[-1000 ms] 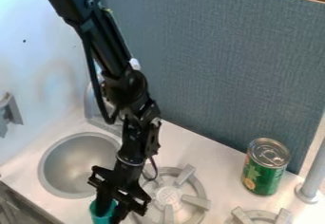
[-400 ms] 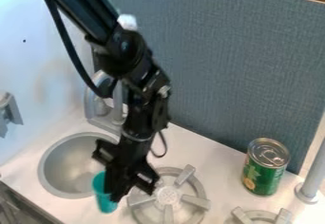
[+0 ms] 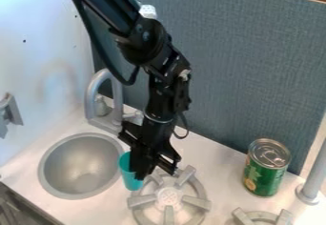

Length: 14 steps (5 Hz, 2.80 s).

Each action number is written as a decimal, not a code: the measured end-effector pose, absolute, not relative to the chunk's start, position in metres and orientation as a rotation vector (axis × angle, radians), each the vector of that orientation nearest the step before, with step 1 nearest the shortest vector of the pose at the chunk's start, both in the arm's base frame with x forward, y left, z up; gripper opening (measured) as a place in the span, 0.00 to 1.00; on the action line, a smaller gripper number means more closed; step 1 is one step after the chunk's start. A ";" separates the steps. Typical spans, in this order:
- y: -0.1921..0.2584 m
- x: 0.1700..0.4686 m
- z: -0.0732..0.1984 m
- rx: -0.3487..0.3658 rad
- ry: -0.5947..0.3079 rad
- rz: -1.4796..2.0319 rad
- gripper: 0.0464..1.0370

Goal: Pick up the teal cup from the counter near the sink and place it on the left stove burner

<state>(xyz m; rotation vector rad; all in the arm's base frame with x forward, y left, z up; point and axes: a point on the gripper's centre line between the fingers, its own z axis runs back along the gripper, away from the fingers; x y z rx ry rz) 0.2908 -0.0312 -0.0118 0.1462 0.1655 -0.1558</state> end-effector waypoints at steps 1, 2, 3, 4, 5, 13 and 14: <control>-0.035 0.306 -0.018 0.136 0.169 -0.181 0.06; -0.042 0.317 -0.023 0.109 0.178 -0.206 0.06; -0.052 0.322 -0.028 0.082 0.191 -0.232 0.06; -0.066 0.324 -0.036 0.071 0.214 -0.277 0.06; -0.068 0.324 -0.041 0.074 0.237 -0.283 0.06; -0.069 0.315 -0.011 0.092 0.191 -0.175 0.97; -0.073 0.327 -0.001 0.086 0.170 -0.188 0.97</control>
